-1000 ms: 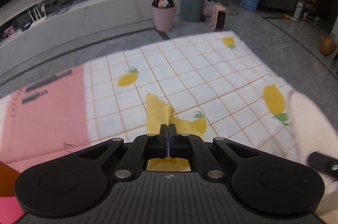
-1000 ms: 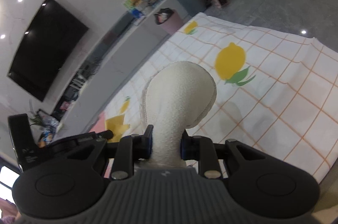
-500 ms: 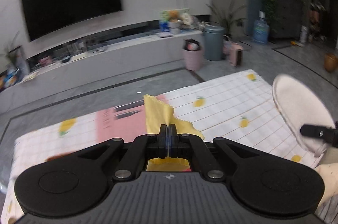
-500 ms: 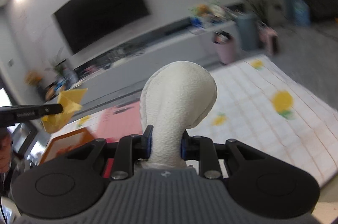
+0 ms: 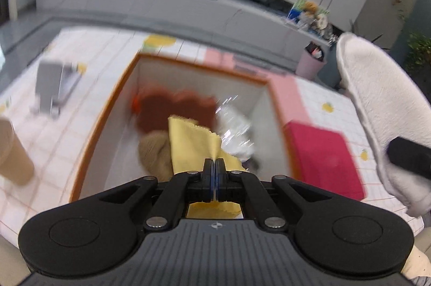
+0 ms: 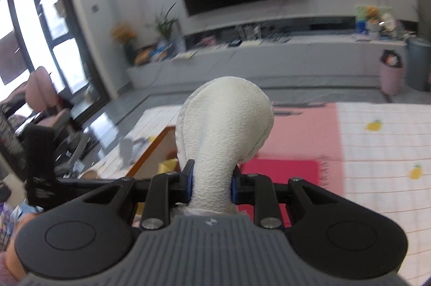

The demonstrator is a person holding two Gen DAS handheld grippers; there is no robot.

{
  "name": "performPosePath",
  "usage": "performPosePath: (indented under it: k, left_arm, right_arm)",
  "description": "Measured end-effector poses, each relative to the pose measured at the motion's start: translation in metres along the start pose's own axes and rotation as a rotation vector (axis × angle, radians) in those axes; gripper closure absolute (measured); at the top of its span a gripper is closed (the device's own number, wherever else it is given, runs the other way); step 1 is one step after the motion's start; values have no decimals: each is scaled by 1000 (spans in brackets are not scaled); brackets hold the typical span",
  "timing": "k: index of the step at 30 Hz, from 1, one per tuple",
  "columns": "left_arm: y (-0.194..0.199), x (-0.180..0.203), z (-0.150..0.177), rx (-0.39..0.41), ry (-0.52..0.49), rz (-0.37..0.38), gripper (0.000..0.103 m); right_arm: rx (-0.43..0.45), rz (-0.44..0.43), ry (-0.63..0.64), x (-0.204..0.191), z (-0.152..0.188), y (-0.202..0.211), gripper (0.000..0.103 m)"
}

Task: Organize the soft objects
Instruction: 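Carry the yellow cloth and white pad over the box with both tools, then lower the yellow cloth and white pad into the box and open both grippers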

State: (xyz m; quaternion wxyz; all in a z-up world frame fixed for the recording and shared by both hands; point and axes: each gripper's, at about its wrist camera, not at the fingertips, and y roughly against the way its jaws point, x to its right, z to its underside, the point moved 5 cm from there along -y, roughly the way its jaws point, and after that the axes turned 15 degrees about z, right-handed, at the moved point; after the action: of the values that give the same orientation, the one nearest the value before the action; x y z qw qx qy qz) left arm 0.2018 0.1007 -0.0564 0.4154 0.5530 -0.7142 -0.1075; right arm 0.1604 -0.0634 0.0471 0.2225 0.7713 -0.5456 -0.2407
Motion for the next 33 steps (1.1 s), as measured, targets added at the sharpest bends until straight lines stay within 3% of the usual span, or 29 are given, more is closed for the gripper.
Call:
performPosePath:
  k: [7, 10, 14, 15, 17, 18, 19, 20, 24, 27, 33]
  left_arm:
    - [-14, -29, 12, -108, 10, -7, 98]
    - [-4, -33, 19, -104, -21, -56, 98]
    - [2, -33, 35, -173, -59, -42, 97]
    - [4, -33, 45, -216, -96, -45, 94]
    - [2, -31, 53, -314, -133, -53, 72]
    - [4, -28, 57, -341, -131, -54, 54]
    - [7, -25, 57, -337, -130, -49, 41]
    - [11, -23, 54, -310, -135, -49, 36]
    - [39, -10, 45, -225, -214, -77, 29]
    - [54, -2, 49, -215, -310, -135, 28]
    - [74, -13, 47, -179, -317, -154, 28]
  right_arm:
    - [-107, -12, 87, -34, 15, -52, 79]
    - [-164, -41, 103, -44, 23, -69, 79]
    - [-167, 14, 200, -59, 31, -80, 79]
    - [-178, 16, 203, -61, 31, -82, 79]
    - [-205, 11, 218, -63, 31, -85, 79]
    - [-211, 14, 230, -65, 32, -85, 79]
    - [-219, 16, 249, -68, 34, -85, 79]
    - [-228, 17, 266, -71, 36, -85, 79]
    - [-236, 39, 340, -83, 44, -89, 80]
    - [-288, 34, 341, -87, 50, -96, 80]
    - [-403, 27, 372, -101, 62, -118, 80]
